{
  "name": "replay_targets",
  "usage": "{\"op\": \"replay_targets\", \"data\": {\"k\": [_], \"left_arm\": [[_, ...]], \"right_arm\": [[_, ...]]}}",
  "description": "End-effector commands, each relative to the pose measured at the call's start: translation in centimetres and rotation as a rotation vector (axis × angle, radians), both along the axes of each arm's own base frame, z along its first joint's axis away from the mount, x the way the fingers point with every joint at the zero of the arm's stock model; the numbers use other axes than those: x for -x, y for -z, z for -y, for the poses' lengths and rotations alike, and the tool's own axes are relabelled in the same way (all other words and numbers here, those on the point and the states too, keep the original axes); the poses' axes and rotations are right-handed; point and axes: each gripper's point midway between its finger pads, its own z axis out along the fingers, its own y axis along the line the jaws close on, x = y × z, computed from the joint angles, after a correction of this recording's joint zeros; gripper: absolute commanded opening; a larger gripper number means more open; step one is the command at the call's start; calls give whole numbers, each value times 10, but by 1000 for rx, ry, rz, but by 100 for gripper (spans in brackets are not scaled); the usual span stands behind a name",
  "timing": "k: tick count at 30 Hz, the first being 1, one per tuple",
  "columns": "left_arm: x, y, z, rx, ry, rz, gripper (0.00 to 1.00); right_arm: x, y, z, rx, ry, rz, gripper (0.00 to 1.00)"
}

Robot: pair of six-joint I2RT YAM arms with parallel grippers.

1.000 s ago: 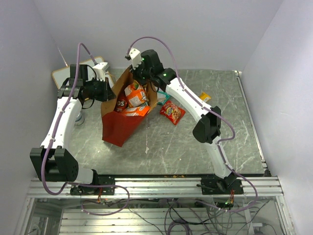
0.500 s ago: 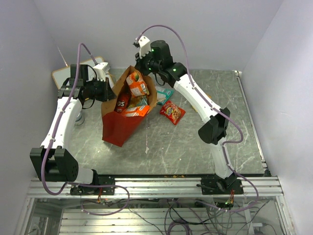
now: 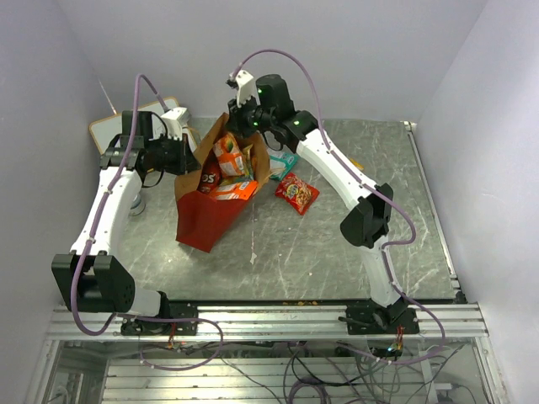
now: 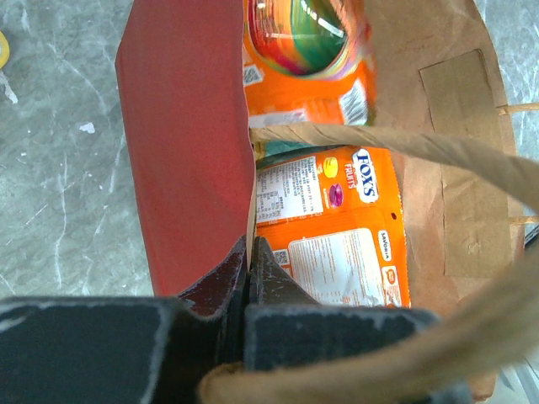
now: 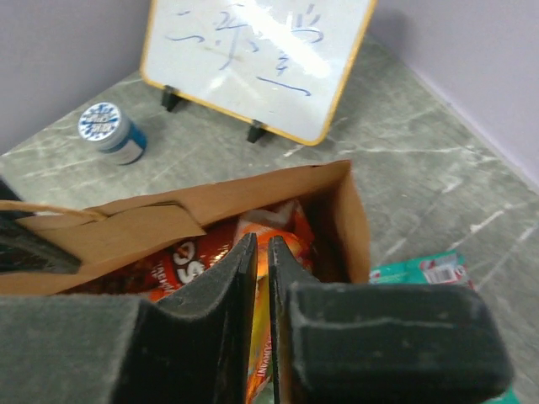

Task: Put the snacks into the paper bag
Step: Place the snack in the paper bag, then pick up the snack from the center of the board.

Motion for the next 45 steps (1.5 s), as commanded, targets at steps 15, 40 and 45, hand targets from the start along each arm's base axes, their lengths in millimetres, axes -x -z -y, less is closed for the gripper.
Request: {"op": "replay_targets", "data": {"k": [15, 40, 45], "left_arm": [[1, -16, 9, 21, 35, 81, 7], [-2, -20, 4, -7, 1, 120, 7], [0, -20, 4, -5, 3, 125, 7]], "right_arm": [[13, -60, 45, 51, -99, 203, 59], [-54, 39, 240, -66, 367, -171, 70], [-70, 98, 239, -94, 445, -290, 70]]}}
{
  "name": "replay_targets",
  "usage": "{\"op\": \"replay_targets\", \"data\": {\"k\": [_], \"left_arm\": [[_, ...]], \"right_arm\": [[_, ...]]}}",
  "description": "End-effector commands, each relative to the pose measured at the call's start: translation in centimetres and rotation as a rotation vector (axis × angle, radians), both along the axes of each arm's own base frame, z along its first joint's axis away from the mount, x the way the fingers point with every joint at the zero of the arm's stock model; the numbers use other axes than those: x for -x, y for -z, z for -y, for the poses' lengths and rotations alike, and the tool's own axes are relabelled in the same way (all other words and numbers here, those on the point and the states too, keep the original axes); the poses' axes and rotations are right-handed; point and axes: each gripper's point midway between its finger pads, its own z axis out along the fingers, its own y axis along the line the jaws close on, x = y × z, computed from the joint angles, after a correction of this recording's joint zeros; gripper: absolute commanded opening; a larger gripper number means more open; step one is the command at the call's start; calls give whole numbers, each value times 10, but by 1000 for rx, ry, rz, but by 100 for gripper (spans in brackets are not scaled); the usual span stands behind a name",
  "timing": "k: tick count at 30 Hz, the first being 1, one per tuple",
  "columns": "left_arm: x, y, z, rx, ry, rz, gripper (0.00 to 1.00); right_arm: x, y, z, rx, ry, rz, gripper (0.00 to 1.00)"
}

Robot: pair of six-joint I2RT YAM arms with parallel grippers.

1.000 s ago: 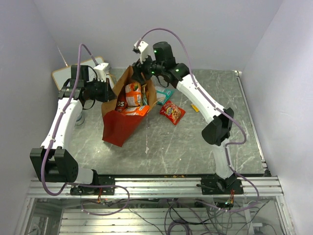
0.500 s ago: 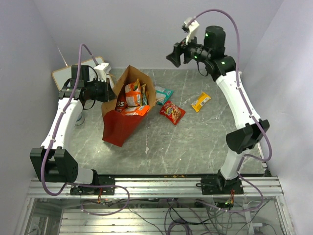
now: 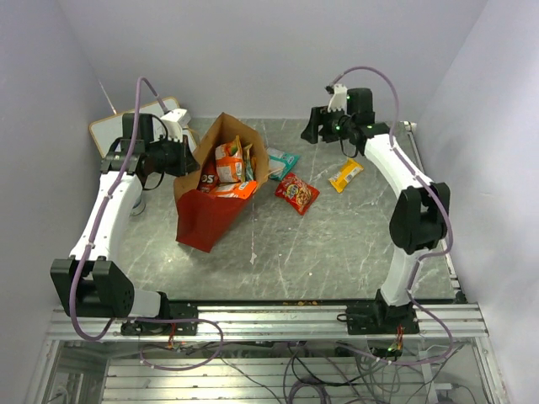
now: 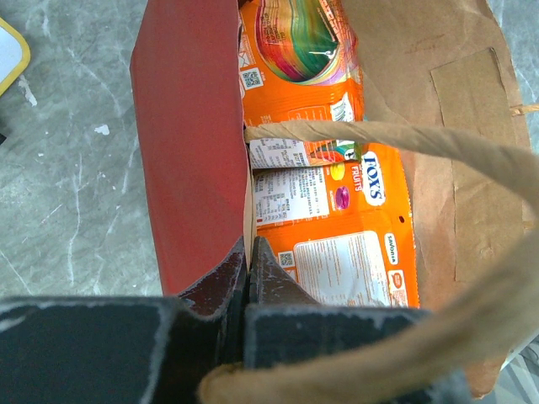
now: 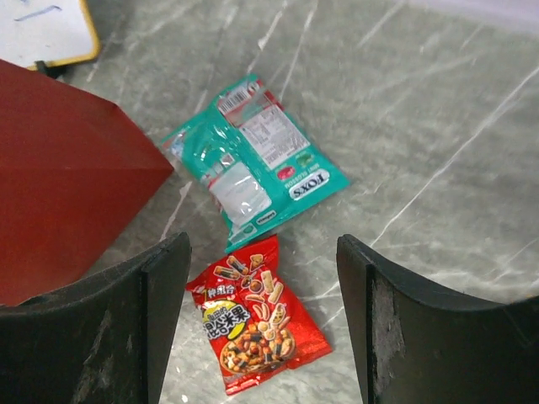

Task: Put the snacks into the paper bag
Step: Pick up the snack from the center of the board.

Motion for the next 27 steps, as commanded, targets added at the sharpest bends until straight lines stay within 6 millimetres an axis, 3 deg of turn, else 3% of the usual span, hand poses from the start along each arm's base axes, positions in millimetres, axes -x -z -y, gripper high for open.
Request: {"op": "replay_targets", "data": {"k": [1, 3, 5, 11, 19, 27], "left_arm": [[0, -22, 7, 18, 26, 94, 7], [1, -23, 7, 19, 25, 97, 7], [2, -23, 6, 20, 23, 102, 7], [4, -25, 5, 12, 16, 112, 7], [6, -26, 5, 16, 17, 116, 7], [3, -23, 5, 16, 18, 103, 7]], "right_arm": [[-21, 37, -5, -71, 97, -66, 70], [-26, 51, -7, -91, 110, -90, 69], [-32, 82, -10, -107, 130, -140, 68], [-42, 124, -20, -163, 147, -231, 63], [-47, 163, -20, -172, 196, -309, 58], [-47, 185, -30, -209, 172, -373, 47]]}}
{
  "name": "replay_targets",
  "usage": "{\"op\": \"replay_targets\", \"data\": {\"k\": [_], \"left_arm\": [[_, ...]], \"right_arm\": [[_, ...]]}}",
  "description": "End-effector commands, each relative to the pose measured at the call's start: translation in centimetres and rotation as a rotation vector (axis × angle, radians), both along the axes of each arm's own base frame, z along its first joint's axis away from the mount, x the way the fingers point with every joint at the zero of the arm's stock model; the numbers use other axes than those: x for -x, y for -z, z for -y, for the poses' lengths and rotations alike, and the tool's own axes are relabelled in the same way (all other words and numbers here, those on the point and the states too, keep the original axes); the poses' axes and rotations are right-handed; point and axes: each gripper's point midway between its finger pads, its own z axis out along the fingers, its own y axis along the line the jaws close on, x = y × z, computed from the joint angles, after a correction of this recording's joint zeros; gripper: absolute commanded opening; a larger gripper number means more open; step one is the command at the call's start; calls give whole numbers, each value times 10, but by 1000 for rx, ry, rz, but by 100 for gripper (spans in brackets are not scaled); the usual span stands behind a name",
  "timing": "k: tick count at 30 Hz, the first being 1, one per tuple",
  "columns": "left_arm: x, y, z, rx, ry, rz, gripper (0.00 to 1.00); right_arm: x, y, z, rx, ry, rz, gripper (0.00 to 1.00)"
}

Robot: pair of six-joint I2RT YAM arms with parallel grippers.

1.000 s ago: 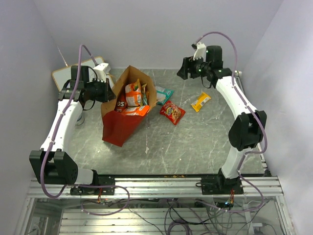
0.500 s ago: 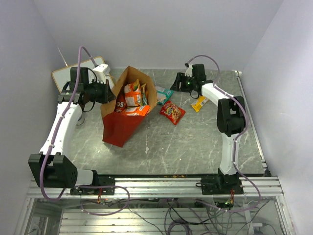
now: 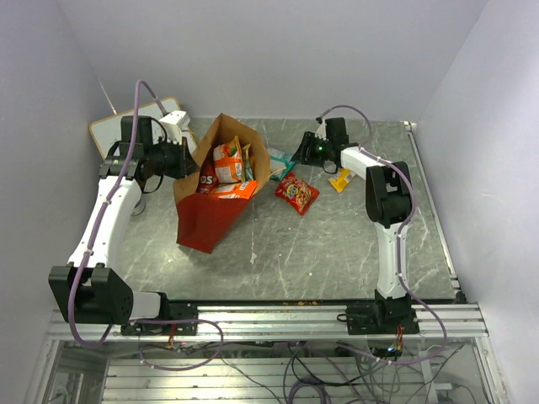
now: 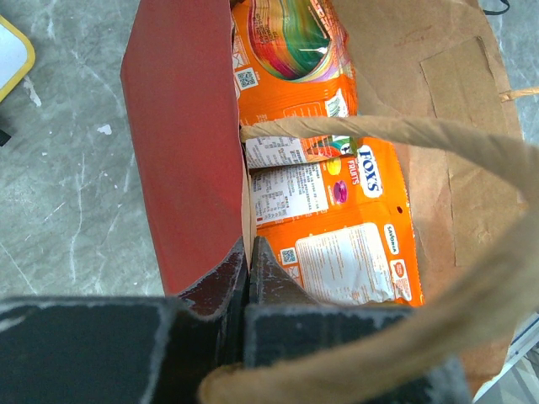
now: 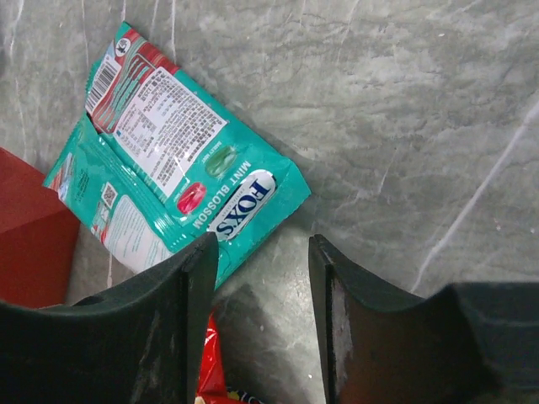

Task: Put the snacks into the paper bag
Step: Pick up the snack from the center of the board.

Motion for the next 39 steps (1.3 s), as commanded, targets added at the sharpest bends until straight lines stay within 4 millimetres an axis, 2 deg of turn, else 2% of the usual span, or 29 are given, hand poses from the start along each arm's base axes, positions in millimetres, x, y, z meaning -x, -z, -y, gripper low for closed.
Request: {"op": "replay_targets", "data": {"k": [1, 7, 9, 13, 17, 24, 30, 39], "left_arm": [[-3, -20, 6, 18, 23, 81, 7], [-4, -19, 6, 16, 20, 77, 7], [-5, -18, 6, 14, 19, 75, 7], [-5, -17, 5, 9, 16, 75, 7], [-4, -16, 4, 8, 15, 76, 7], [-5, -15, 5, 11, 20, 73, 7], [-5, -14, 5, 10, 19, 77, 7], [-6, -13, 7, 15, 24, 68, 7]], "right_arm": [[-7, 3, -8, -48, -4, -7, 45], [-3, 14, -15, -91, -15, -47, 35], [-5, 11, -17, -120, -20, -52, 30], [-15, -5, -13, -140, -29, -33, 13], [-28, -39, 5, -171, -11, 23, 0], [-35, -113, 37, -229, -26, 146, 0], [-23, -173, 45, -205, -80, 269, 0], [13, -259, 46, -198, -127, 438, 0]]}}
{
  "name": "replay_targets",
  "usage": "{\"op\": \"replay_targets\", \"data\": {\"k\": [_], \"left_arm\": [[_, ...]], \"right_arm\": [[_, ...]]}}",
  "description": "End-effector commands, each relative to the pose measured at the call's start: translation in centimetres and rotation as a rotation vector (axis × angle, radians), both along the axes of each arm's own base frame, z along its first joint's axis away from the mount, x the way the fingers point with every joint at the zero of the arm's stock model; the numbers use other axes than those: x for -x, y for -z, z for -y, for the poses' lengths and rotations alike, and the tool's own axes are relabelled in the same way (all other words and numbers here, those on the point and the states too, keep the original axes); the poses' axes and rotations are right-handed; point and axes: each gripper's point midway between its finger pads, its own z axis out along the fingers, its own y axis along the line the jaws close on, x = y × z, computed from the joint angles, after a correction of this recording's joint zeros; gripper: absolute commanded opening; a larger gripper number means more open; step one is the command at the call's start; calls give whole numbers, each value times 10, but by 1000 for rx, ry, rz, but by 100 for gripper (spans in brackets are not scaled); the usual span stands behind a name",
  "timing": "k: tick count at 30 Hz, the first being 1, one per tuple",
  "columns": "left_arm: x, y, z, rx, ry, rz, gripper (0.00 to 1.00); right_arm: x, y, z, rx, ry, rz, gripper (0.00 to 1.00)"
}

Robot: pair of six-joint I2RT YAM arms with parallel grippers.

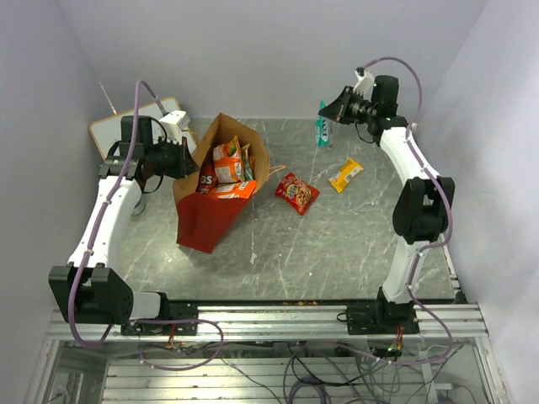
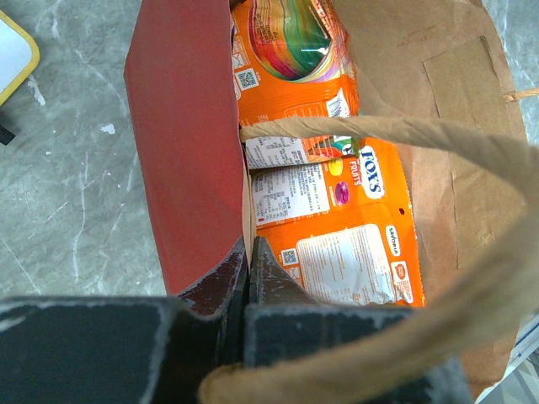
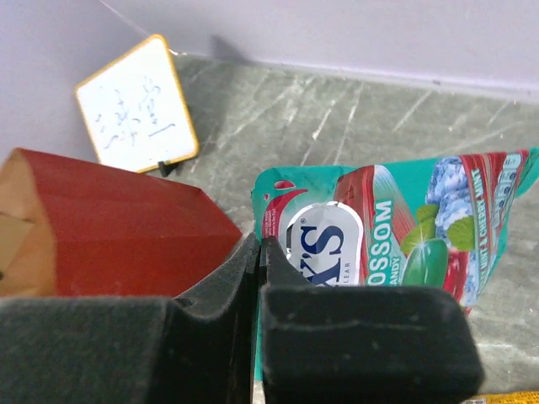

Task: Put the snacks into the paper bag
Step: Pick up the snack from the center of the board, then place the snack in the paper bag.

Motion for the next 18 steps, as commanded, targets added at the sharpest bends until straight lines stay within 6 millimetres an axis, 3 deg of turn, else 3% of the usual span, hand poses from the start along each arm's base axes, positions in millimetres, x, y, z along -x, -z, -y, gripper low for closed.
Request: {"op": "replay_targets", "data": {"k": [1, 10, 18], "left_arm": [[-5, -13, 8, 20, 30, 64, 7], [-7, -10, 8, 22, 31, 55, 7], [-7, -8, 9, 21, 32, 49, 7]], "right_arm": [[23, -56, -3, -10, -49, 124, 0], [64, -136, -24, -55, -175, 279, 0], [105, -197, -75, -55, -390, 433, 0]]}}
